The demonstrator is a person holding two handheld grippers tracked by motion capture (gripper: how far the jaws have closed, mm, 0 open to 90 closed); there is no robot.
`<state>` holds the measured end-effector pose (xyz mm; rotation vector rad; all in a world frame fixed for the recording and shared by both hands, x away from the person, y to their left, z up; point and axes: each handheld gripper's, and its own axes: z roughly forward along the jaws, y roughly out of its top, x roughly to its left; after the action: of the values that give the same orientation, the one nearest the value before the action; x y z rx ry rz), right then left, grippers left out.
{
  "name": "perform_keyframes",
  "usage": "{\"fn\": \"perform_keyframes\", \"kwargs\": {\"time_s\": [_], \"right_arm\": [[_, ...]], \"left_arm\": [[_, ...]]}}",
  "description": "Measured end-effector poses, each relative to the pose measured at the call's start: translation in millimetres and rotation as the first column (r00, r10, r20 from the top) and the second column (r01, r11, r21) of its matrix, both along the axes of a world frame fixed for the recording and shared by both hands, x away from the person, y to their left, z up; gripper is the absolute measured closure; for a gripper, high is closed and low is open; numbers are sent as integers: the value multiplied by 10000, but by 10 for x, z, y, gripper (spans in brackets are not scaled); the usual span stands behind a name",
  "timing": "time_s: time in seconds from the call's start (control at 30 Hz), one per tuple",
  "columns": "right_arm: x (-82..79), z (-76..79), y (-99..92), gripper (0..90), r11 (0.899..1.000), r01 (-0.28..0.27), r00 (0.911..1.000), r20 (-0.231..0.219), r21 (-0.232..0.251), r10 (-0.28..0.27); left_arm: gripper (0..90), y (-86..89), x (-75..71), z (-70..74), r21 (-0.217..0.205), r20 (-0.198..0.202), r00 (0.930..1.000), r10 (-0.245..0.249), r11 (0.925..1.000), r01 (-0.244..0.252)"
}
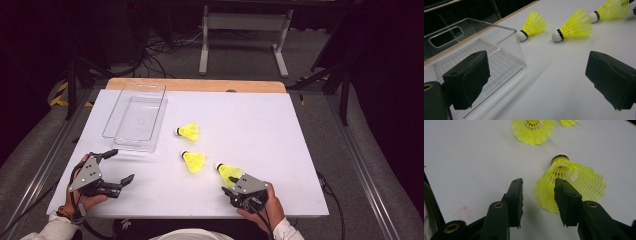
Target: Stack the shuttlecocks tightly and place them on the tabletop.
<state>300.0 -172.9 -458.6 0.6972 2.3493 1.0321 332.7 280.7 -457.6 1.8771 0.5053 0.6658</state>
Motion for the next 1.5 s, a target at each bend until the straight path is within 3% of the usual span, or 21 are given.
{"fn": "perform_keyframes", "kwargs": {"time_s": [0.13, 0.23, 0.3, 0.47, 0.73, 1.0, 1.5], "right_arm": [[22, -21, 47, 702, 9998, 178, 9998, -45, -59, -179], [35, -32, 66, 727, 9996, 247, 9996, -97, -107, -248], [56, -52, 70, 806, 9995, 307, 9994, -183, -25, -307], [63, -52, 82, 895, 9991, 430, 9991, -30, -41, -430], [61, -12, 40, 900, 9953, 966, 9946, 380, -80, -962], [57, 45, -1, 900, 9958, 911, 9940, 604, -37, -907], [99, 142, -123, 900, 9954, 808, 9933, 789, 517, -848]], "left_arm": [[65, 2, -10, -2, -11, 2, 10000, -14, 10000, 14], [65, 0, -12, -8, -10, -8, 10000, -35, 10000, 35], [65, -3, -16, -11, -5, -74, 10000, -65, 10000, 65], [66, -6, -16, -13, 4, -97, 9999, -55, 10000, 56], [66, -26, -15, -15, 65, -127, 9999, -107, 9999, 108], [66, -27, -15, -18, 10, -156, 9998, -124, 9999, 124], [62, -12, -17, 3, -132, -126, 9998, -168, 9998, 166]]}}
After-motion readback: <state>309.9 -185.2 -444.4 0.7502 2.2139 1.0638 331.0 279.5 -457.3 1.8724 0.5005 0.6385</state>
